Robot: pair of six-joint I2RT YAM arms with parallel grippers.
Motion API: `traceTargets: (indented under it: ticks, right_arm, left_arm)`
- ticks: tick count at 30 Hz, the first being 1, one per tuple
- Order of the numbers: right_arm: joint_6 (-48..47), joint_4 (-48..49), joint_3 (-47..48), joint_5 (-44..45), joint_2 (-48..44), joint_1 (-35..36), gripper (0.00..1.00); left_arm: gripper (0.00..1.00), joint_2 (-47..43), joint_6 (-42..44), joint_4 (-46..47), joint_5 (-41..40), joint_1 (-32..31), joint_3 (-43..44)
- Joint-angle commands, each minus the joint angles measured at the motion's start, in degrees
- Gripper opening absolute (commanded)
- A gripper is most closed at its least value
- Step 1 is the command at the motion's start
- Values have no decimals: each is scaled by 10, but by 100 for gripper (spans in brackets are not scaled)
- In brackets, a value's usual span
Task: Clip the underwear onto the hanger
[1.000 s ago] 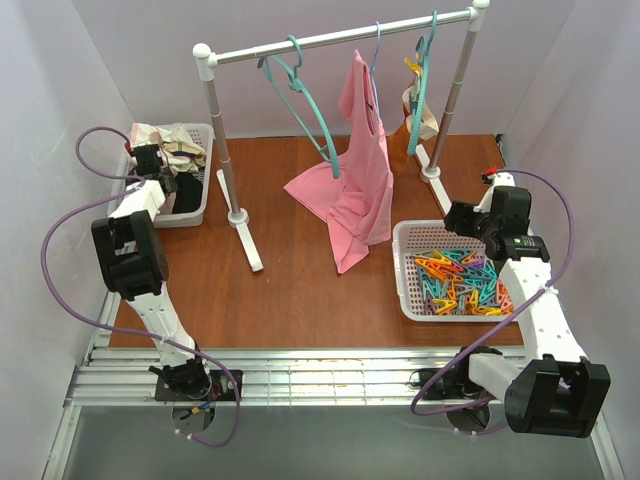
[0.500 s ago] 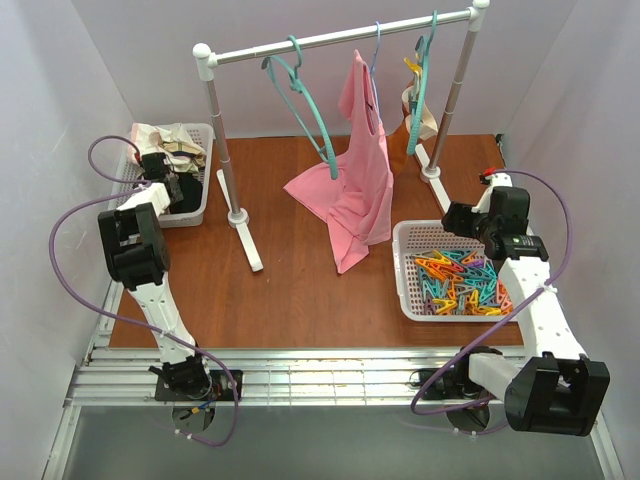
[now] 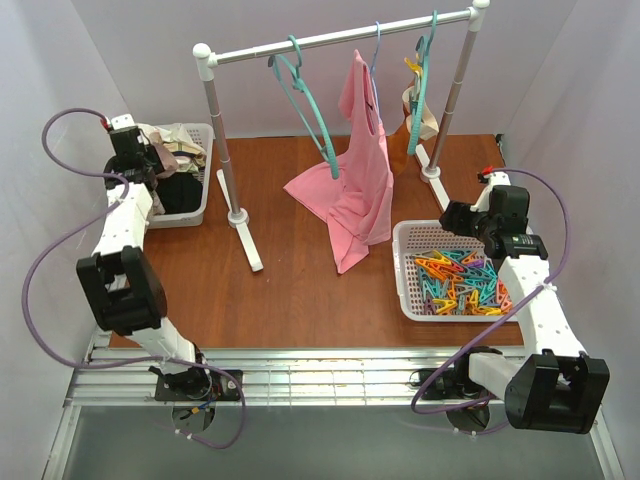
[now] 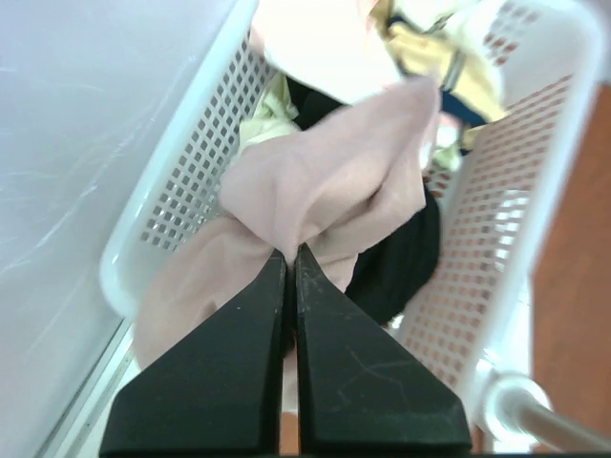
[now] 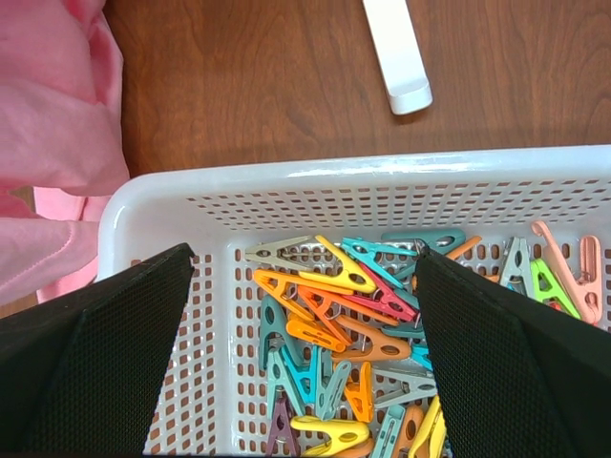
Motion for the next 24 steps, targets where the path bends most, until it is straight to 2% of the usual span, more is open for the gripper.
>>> traceTargets:
  ticks: [1,5,9,17,21,24]
  right_arm:
    - [-8,25,20,-21,-22,1,85]
    - [-8,23,20,-25,-34,12,85]
    - [-10,22,24,-21,-46,39,84]
    - [-22,20,30,-12,-53,90,84]
    - [-21,21,34,-13,-51,103,84]
    - [-22,21,40,-14,-47,113,84]
  left_arm:
    - [0,-77,-21,-47,40,3,-25]
    - [0,-145,-64,-72,130,3,-57]
    - [0,-203,-96,-85,180,-10,-89]
    - [0,-308,-121,-156,191,-70,-72]
    - [0,-378,-143,-180,238,-73,-79]
    - [0,-407,-167,-185,311,-75,-95]
